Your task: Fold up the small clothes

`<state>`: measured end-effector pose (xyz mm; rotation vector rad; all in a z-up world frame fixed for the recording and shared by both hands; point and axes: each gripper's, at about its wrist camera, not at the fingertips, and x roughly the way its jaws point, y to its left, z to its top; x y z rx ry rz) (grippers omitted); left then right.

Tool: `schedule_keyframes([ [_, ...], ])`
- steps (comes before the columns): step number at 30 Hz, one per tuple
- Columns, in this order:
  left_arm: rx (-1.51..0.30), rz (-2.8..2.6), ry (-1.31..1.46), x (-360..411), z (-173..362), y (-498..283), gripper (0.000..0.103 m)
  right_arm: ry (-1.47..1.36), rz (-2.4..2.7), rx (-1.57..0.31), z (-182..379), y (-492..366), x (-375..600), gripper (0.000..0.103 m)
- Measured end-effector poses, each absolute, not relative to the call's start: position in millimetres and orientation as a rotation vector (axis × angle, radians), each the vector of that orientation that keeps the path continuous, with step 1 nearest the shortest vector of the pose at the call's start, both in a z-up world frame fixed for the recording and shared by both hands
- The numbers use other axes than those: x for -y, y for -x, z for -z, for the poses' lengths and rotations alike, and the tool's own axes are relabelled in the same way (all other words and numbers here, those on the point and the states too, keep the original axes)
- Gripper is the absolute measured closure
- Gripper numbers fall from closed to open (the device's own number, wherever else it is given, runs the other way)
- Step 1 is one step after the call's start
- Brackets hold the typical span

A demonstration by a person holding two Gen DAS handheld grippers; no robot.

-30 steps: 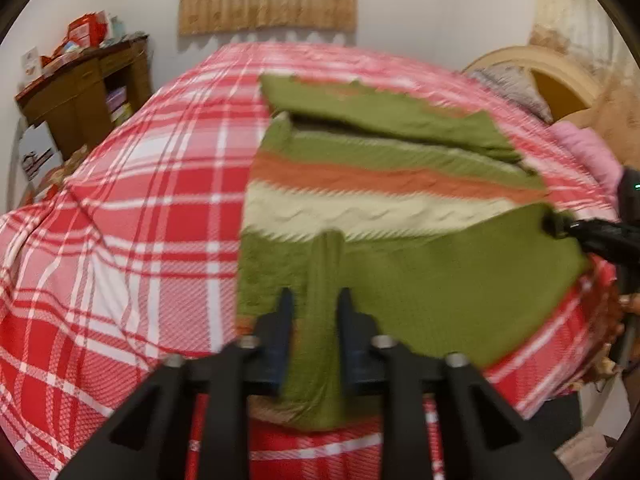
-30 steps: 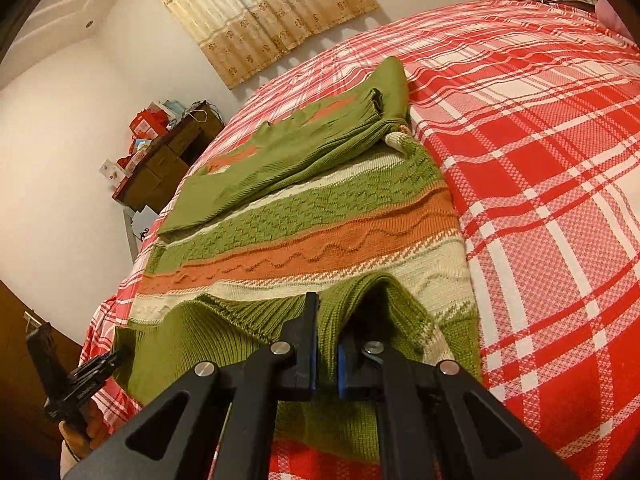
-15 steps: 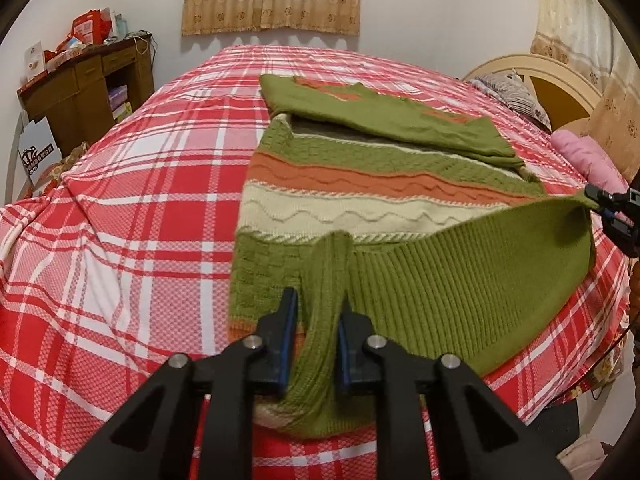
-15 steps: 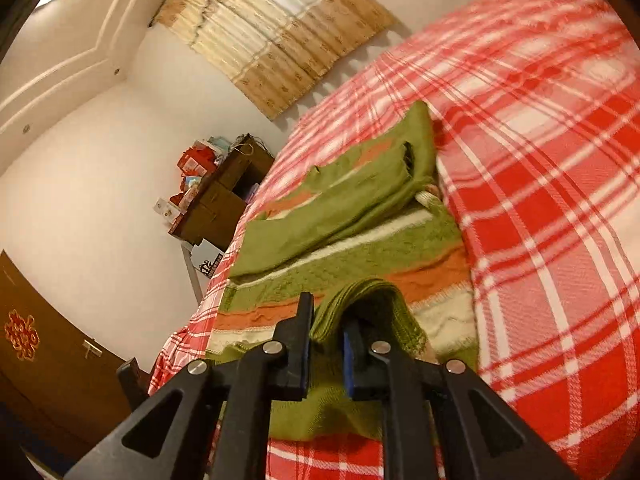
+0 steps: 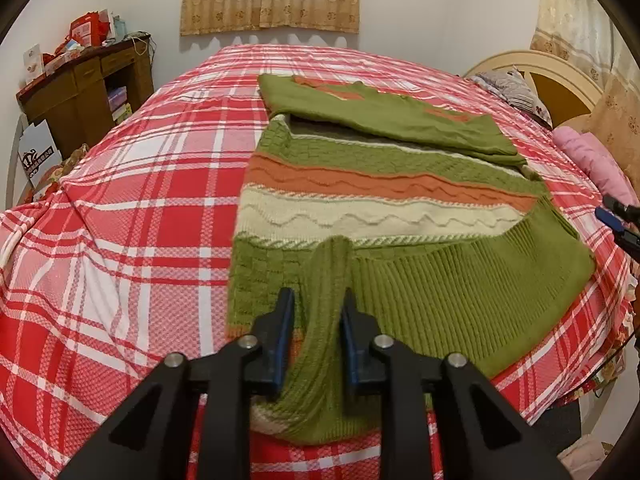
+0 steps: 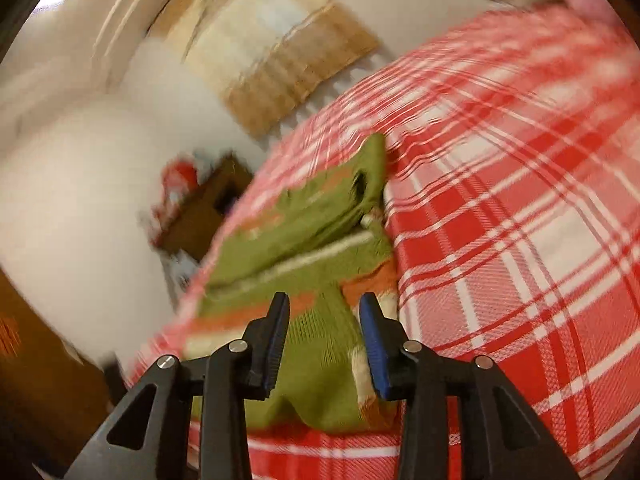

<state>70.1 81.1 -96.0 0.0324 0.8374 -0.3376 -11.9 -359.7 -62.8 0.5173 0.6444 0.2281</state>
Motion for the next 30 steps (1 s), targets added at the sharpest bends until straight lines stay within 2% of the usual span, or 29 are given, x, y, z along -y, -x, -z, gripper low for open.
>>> schedule_keyframes([
  [2, -0.837, 0.335, -0.03, -80, 96, -71, 0.076, -0.438, -0.235, -0.671, 64, 3, 346, 0.065],
  [5, -0.846, 0.364, 0.0, -82, 96, -72, 0.063, -0.325, -0.217, -0.723, 71, -17, 326, 0.061],
  [7, -0.851, 0.387, 0.01, -81, 95, -72, 0.051, -0.262, -0.223, -0.758, 79, -26, 316, 0.06],
  [8, -0.849, 0.39, 0.005, -79, 95, -72, 0.05, -0.232, -0.222, -0.779, 84, -32, 310, 0.059],
  [12, -0.836, 0.386, -0.023, -75, 97, -72, 0.052, -0.108, -0.224, -0.808, 99, -41, 293, 0.05],
  [13, -0.835, 0.39, -0.017, -75, 97, -71, 0.057, -0.073, -0.236, -0.8, 100, -40, 287, 0.042],
  [14, -0.834, 0.391, -0.01, -76, 97, -72, 0.062, -0.047, -0.238, -0.797, 100, -39, 284, 0.039],
  [15, -0.837, 0.392, -0.001, -78, 97, -73, 0.07, 0.004, -0.227, -0.791, 102, -36, 279, 0.039],
  [16, -0.84, 0.395, 0.011, -80, 97, -74, 0.073, 0.069, -0.213, -0.789, 104, -34, 272, 0.04],
  [18, -0.845, 0.4, 0.035, -84, 97, -75, 0.076, 0.122, -0.196, -0.79, 105, -31, 266, 0.044],
  [19, -0.845, 0.404, 0.04, -85, 97, -74, 0.076, 0.12, -0.199, -0.79, 103, -30, 266, 0.058],
  [20, -0.845, 0.407, 0.039, -85, 97, -73, 0.076, 0.108, -0.205, -0.792, 101, -32, 266, 0.08],
  [21, -0.844, 0.408, 0.035, -85, 97, -73, 0.076, 0.091, -0.204, -0.796, 100, -32, 268, 0.087],
  [26, -0.858, 0.395, 0.011, -80, 96, -73, 0.077, 0.035, -0.187, -0.79, 96, -26, 271, 0.093],
  [27, -0.865, 0.392, 0.013, -80, 95, -73, 0.088, 0.023, -0.184, -0.78, 92, -22, 272, 0.094],
  [28, -0.877, 0.388, 0.022, -81, 93, -74, 0.093, 0.006, -0.18, -0.763, 86, -18, 274, 0.094],
  [30, -0.888, 0.376, 0.029, -81, 89, -77, 0.095, -0.037, -0.18, -0.726, 73, -12, 277, 0.095],
])
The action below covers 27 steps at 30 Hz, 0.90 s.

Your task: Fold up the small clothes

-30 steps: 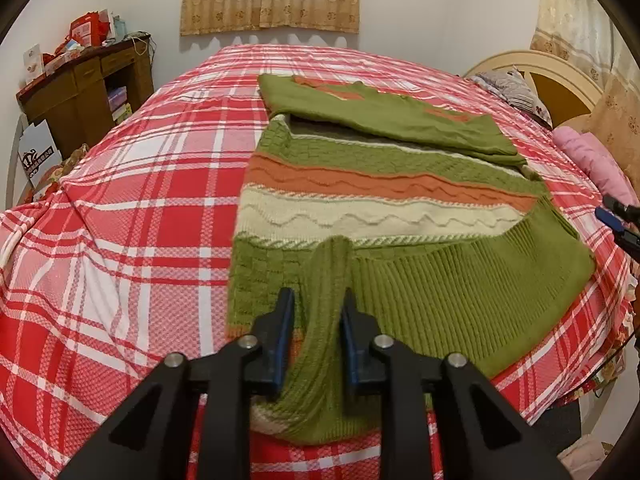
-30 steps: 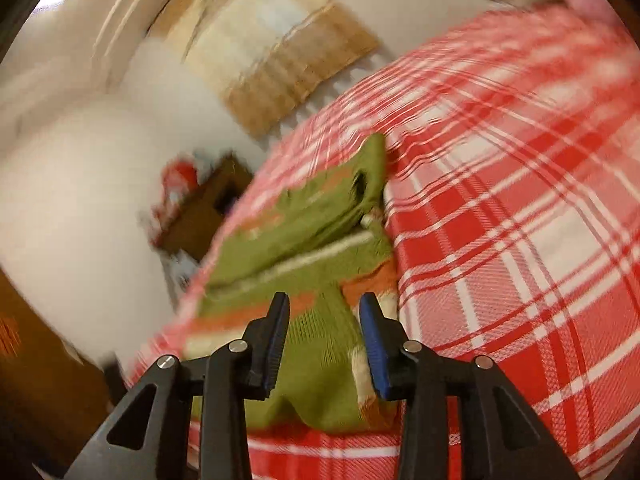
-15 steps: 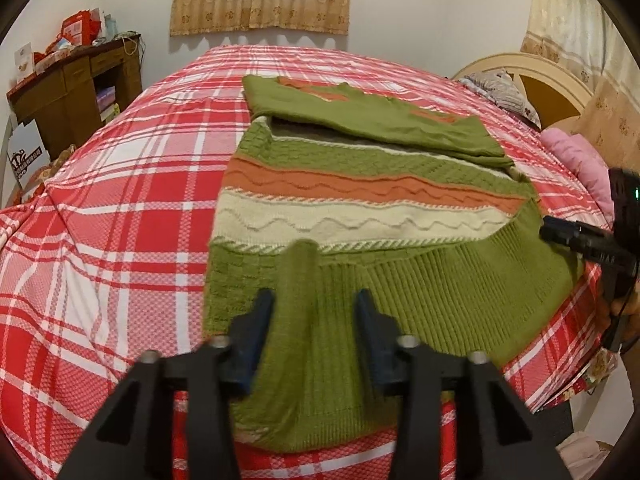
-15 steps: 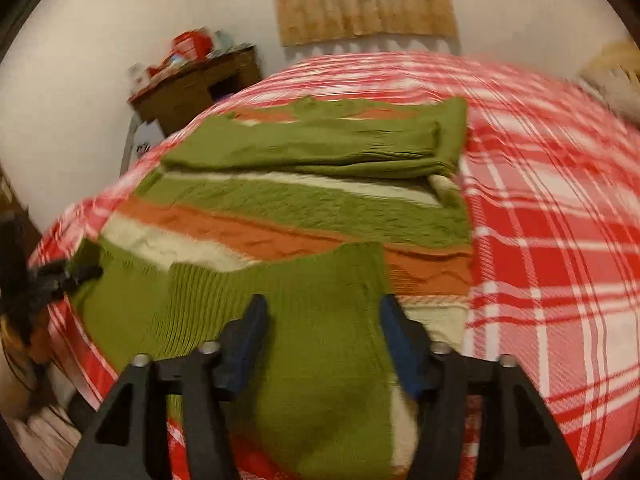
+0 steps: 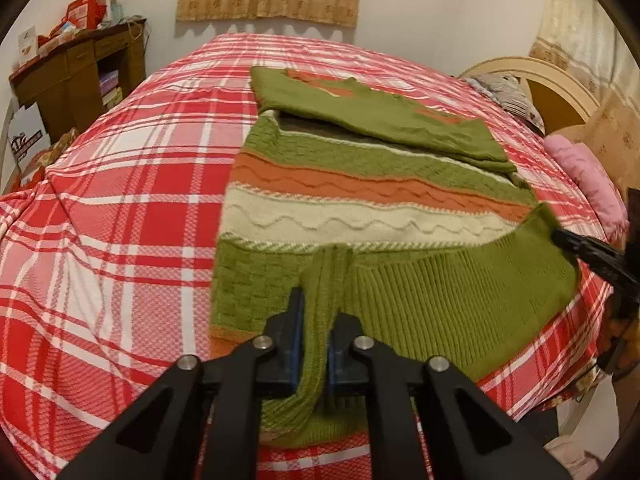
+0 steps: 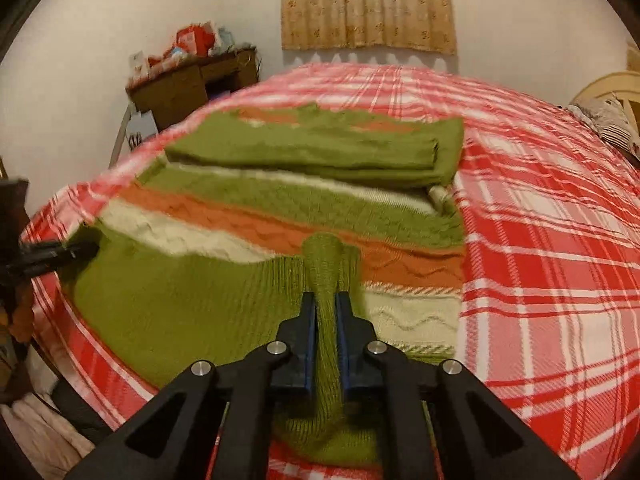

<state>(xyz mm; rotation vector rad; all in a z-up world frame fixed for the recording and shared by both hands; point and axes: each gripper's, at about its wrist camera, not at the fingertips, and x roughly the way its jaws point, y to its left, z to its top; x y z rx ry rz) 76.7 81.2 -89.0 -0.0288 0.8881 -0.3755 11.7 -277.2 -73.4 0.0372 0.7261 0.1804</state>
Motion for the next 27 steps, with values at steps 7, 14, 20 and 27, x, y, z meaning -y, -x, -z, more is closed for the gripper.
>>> schedule_keyframes([
  [7, -0.802, 0.35, 0.021, -78, 53, -85, 0.095, -0.088, -0.174, -0.639, 38, -8, 280, 0.097],
  [14, -0.756, 0.333, 0.041, -78, 38, -100, 0.096, -0.074, -0.127, -0.604, 29, -13, 280, 0.097],
  [20, -0.754, 0.321, 0.04, -74, 35, -114, 0.096, -0.063, -0.088, -0.584, 19, -19, 287, 0.098],
  [27, -0.813, 0.342, -0.008, -65, 52, -130, 0.094, -0.138, -0.123, -0.659, 41, -31, 296, 0.098],
])
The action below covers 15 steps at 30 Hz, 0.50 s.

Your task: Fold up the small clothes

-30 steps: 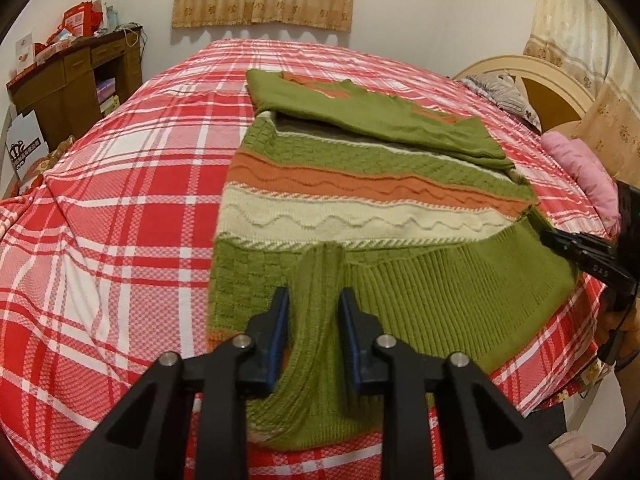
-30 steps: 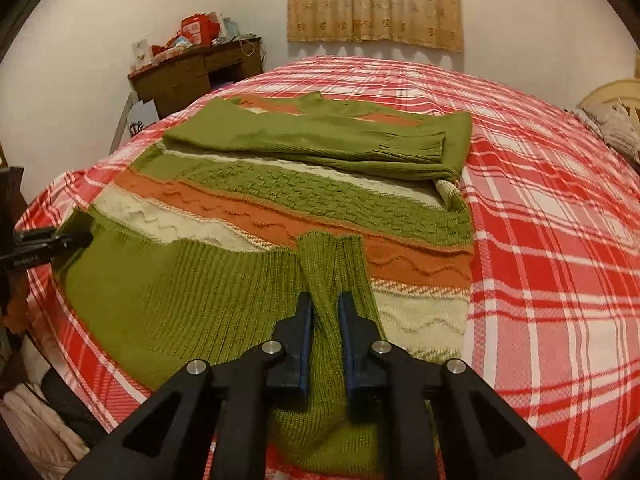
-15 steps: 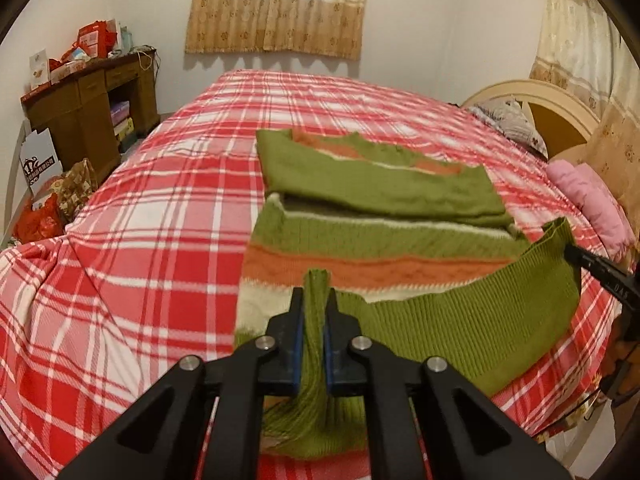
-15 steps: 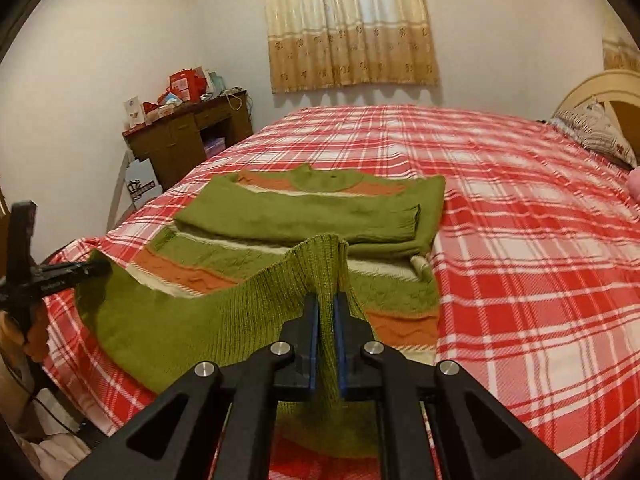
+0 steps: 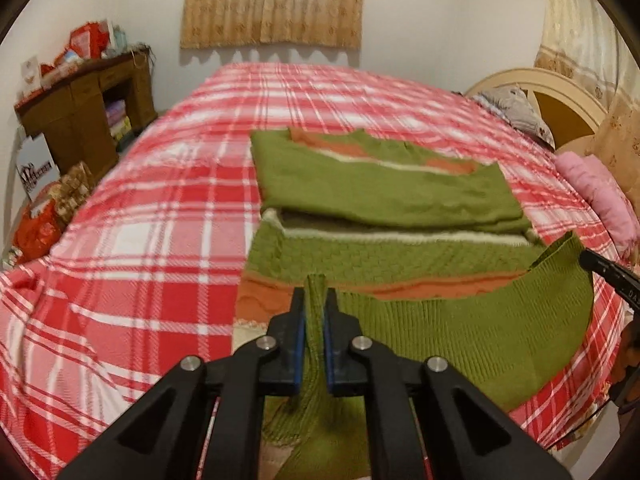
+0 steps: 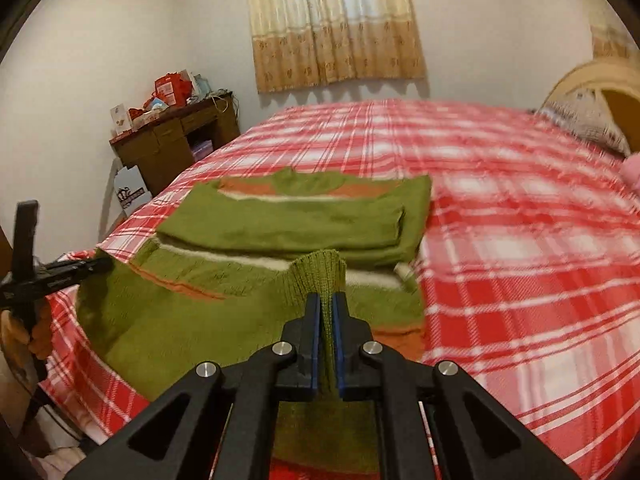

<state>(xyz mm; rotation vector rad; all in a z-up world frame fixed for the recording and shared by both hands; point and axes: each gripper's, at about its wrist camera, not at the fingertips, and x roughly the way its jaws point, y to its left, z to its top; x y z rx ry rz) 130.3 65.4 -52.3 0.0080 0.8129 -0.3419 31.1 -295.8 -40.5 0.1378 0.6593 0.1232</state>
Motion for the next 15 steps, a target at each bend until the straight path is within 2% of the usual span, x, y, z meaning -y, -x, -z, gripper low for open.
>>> schedule_keyframes([
  [6, -0.9, 0.378, 0.032, -76, 81, -126, 0.094, -0.208, -0.121, -0.733, 70, -31, 306, 0.098],
  [8, -0.909, 0.396, 0.026, -76, 84, -121, 0.089, -0.214, -0.125, -0.763, 78, -30, 307, 0.097],
  [9, -0.904, 0.397, 0.019, -75, 84, -119, 0.08, -0.215, -0.12, -0.783, 82, -31, 308, 0.097],
  [10, -0.905, 0.401, 0.017, -74, 84, -118, 0.066, -0.222, -0.118, -0.798, 85, -31, 308, 0.097],
  [12, -0.911, 0.425, 0.041, -75, 84, -118, 0.053, -0.248, -0.118, -0.816, 88, -34, 311, 0.097],
  [15, -0.91, 0.424, 0.036, -72, 84, -118, 0.051, -0.263, -0.125, -0.83, 87, -35, 313, 0.096],
])
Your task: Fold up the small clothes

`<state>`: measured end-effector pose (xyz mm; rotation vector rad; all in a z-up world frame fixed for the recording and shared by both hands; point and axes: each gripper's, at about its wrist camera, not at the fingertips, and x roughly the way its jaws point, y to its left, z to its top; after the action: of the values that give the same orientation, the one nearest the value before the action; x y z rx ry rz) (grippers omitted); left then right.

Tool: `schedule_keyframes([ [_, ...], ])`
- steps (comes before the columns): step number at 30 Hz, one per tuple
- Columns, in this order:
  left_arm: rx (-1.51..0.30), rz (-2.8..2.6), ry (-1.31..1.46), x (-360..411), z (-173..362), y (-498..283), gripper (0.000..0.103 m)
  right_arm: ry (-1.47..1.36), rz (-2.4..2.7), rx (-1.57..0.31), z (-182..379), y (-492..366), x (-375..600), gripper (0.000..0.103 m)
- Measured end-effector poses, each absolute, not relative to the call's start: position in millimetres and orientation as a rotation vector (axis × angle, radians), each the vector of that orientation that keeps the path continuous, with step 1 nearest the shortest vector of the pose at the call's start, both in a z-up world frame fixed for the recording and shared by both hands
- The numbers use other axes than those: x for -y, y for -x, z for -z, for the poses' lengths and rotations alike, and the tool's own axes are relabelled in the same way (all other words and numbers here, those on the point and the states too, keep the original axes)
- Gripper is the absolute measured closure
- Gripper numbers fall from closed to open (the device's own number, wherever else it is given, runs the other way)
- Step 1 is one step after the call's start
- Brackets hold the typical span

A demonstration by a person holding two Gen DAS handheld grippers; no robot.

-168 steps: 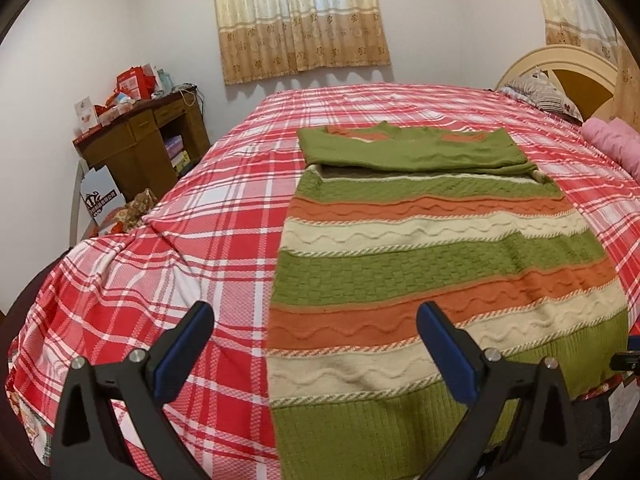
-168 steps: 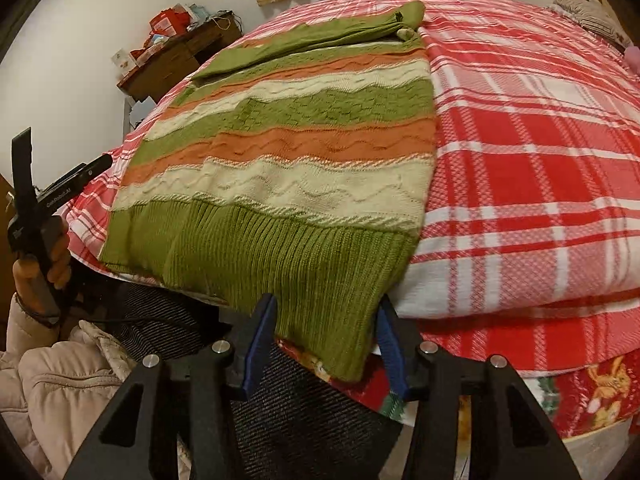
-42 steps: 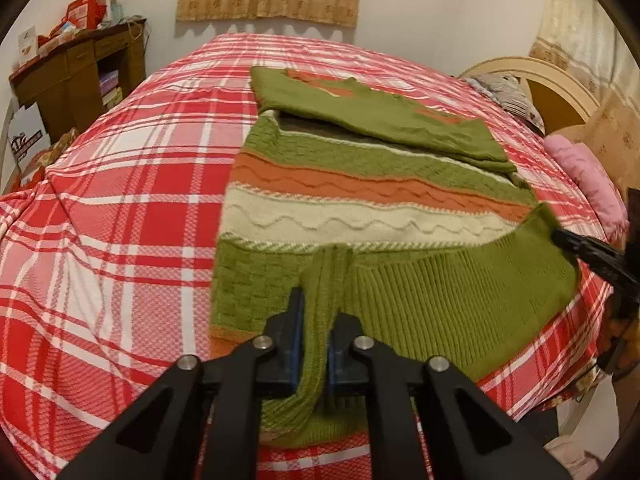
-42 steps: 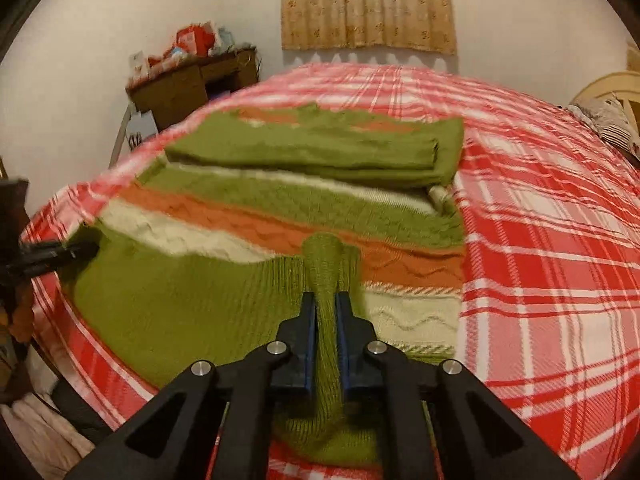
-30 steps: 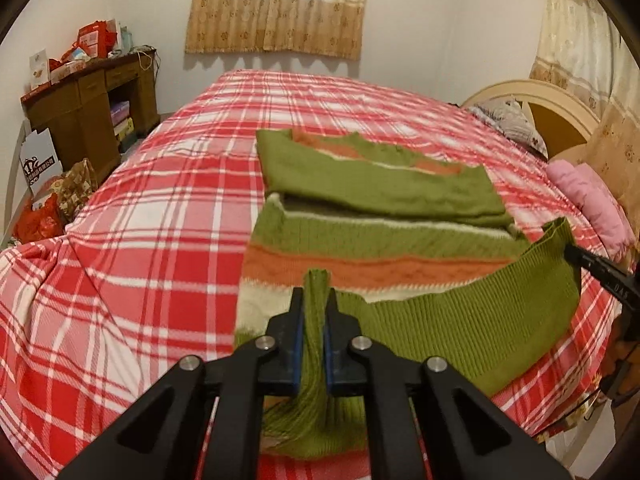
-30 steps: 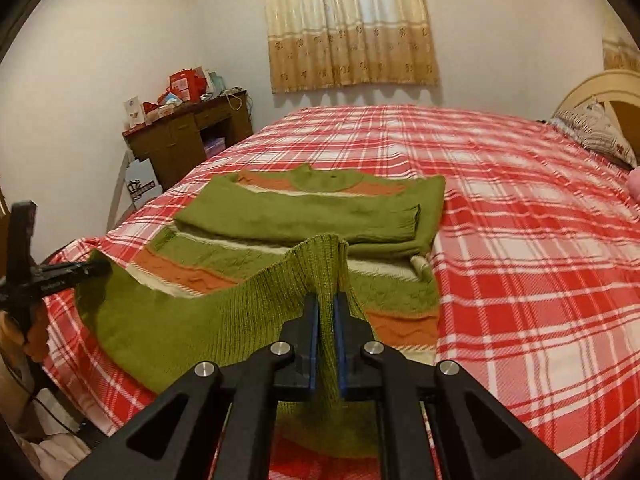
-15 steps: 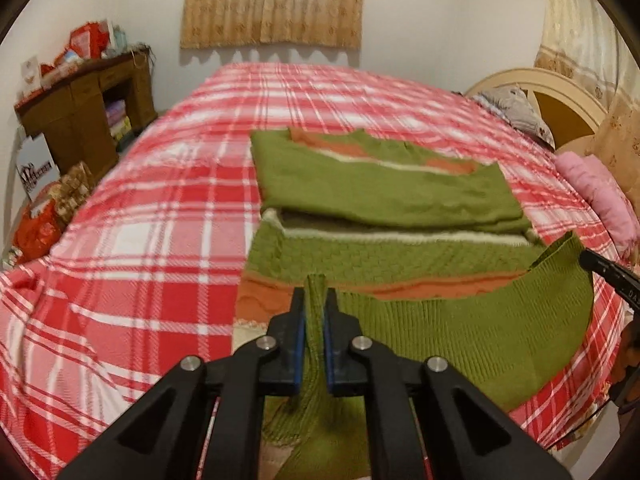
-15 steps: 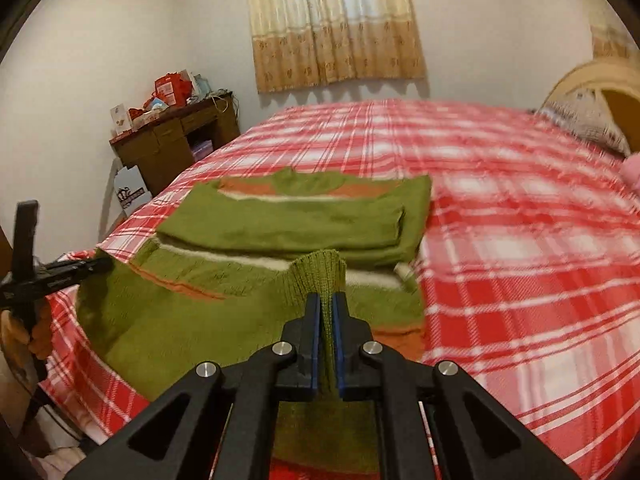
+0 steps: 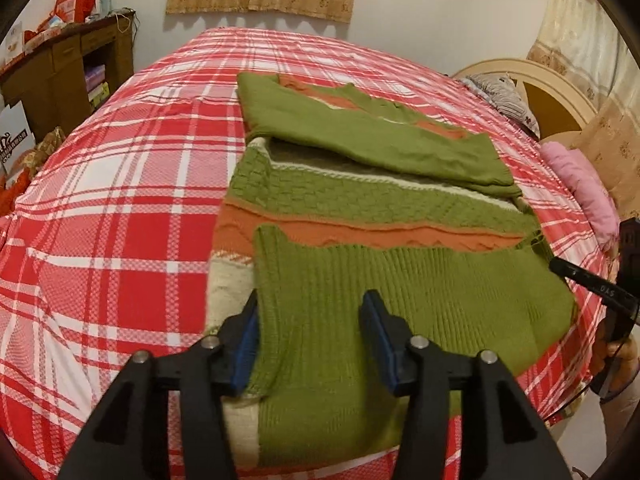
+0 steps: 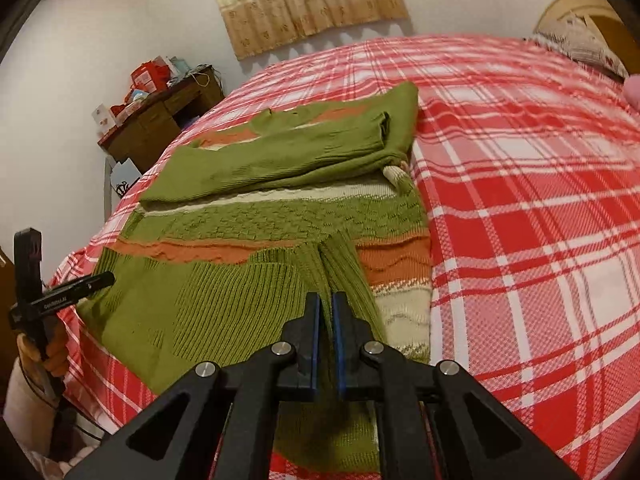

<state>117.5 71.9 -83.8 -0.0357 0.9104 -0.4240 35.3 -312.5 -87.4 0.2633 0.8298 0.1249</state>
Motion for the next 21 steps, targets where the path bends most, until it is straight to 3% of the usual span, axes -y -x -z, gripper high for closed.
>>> schedule_keyframes([
  [4, -0.893, 0.418, -0.004, -67, 86, -116, 0.054, -0.219, -0.132, -0.821, 81, -32, 310, 0.094],
  [6, -0.889, 0.411, -0.009, -67, 86, -114, 0.061, -0.214, -0.13, -0.82, 79, -32, 311, 0.084],
  [8, -0.891, 0.407, -0.002, -68, 87, -116, 0.064, -0.218, -0.132, -0.806, 78, -32, 311, 0.039],
  [9, -0.893, 0.411, 0.004, -68, 87, -117, 0.064, -0.218, -0.137, -0.791, 77, -32, 311, 0.034],
  [19, -0.87, 0.389, 0.0, -63, 90, -116, 0.061, 0.001, -0.126, -0.844, 98, -54, 277, 0.033],
  [20, -0.862, 0.384, -0.009, -62, 90, -115, 0.061, 0.043, -0.12, -0.841, 99, -53, 272, 0.035],
  [21, -0.854, 0.377, -0.019, -62, 90, -114, 0.067, 0.068, -0.125, -0.835, 99, -50, 268, 0.042],
])
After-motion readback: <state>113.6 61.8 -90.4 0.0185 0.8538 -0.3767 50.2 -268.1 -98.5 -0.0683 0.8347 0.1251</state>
